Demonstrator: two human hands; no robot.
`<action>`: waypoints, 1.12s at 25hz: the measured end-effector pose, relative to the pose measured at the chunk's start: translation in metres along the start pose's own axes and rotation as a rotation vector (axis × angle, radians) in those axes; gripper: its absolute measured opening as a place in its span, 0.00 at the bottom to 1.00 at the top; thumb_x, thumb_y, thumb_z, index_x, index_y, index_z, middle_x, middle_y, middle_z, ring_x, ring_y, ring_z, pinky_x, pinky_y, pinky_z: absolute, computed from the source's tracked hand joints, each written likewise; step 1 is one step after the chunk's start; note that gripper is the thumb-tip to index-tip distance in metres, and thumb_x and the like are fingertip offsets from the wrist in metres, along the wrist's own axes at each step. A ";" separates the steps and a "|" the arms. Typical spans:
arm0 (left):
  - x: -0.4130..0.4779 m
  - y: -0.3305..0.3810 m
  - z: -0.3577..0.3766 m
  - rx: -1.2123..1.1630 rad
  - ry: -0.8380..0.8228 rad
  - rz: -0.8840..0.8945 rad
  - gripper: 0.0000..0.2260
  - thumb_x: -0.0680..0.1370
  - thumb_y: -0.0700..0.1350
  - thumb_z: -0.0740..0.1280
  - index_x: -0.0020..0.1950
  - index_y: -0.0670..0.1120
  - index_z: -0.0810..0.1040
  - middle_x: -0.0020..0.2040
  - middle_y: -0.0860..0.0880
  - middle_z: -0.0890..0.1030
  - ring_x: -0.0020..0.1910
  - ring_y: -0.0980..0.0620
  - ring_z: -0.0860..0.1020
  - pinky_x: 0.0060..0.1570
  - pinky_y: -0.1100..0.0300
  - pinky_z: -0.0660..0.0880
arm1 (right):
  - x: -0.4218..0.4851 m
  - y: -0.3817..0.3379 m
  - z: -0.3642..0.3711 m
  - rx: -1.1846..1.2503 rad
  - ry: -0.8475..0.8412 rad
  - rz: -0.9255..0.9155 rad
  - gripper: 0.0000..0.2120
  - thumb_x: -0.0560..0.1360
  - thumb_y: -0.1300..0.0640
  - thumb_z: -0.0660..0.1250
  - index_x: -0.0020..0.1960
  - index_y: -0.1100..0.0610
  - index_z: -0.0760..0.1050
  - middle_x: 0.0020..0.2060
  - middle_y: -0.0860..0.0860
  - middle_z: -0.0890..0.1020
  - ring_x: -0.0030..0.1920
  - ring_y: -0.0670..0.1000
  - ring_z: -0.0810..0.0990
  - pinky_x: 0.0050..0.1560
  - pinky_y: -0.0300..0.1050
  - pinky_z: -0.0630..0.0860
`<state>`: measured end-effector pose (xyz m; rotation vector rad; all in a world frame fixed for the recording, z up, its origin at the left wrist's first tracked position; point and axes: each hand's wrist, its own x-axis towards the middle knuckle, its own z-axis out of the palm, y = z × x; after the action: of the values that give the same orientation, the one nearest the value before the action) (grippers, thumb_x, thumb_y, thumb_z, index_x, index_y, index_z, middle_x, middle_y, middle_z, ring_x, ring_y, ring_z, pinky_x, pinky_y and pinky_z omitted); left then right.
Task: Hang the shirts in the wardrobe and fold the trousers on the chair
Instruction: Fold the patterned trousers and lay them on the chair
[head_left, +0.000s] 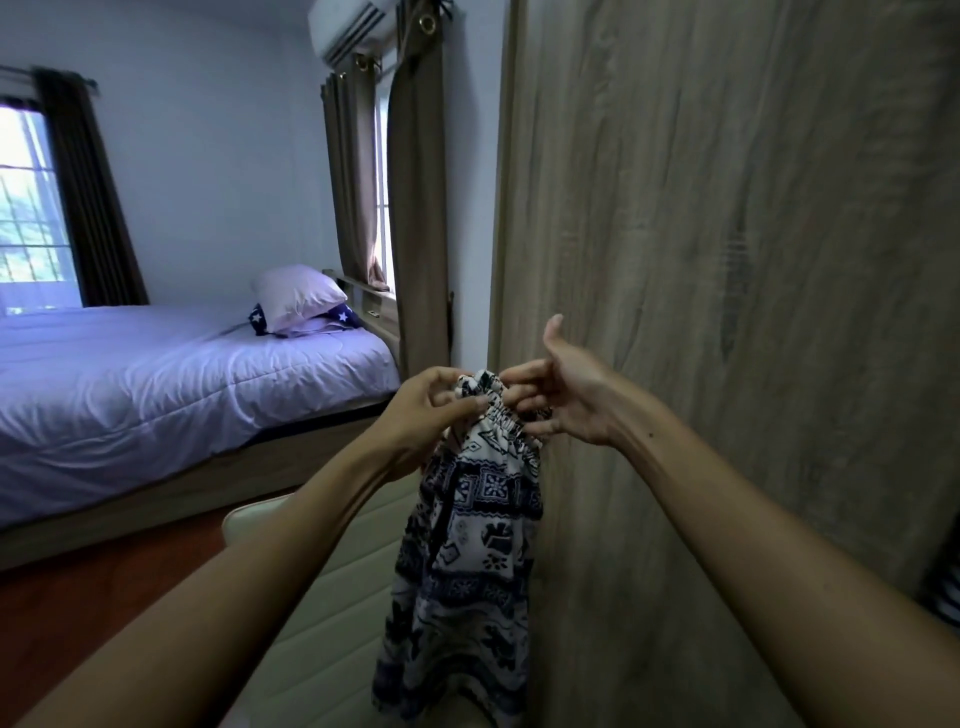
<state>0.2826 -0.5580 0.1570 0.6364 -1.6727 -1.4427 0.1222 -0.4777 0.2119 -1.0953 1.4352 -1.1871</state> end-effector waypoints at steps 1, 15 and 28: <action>-0.001 0.001 -0.003 -0.021 -0.011 -0.018 0.16 0.74 0.37 0.70 0.60 0.37 0.72 0.36 0.48 0.80 0.30 0.55 0.77 0.27 0.63 0.72 | 0.001 0.001 -0.003 0.000 0.012 -0.016 0.42 0.75 0.31 0.40 0.54 0.64 0.78 0.36 0.54 0.79 0.37 0.50 0.75 0.46 0.52 0.75; -0.010 0.011 -0.041 -0.235 0.016 -0.042 0.11 0.76 0.33 0.64 0.55 0.46 0.75 0.40 0.46 0.77 0.31 0.57 0.73 0.28 0.68 0.69 | 0.017 0.059 0.006 -0.117 -0.072 -0.235 0.35 0.68 0.67 0.74 0.68 0.47 0.66 0.57 0.55 0.77 0.47 0.52 0.82 0.36 0.47 0.80; -0.030 -0.009 -0.064 0.361 -0.089 0.094 0.16 0.76 0.41 0.69 0.60 0.43 0.67 0.47 0.45 0.78 0.42 0.57 0.79 0.41 0.64 0.76 | 0.028 0.044 0.040 -0.667 0.288 -0.754 0.21 0.72 0.62 0.68 0.64 0.54 0.73 0.54 0.52 0.78 0.49 0.47 0.76 0.48 0.35 0.69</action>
<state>0.3509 -0.5713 0.1414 0.6856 -2.0284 -1.1244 0.1541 -0.5051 0.1620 -2.1267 1.7648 -1.4485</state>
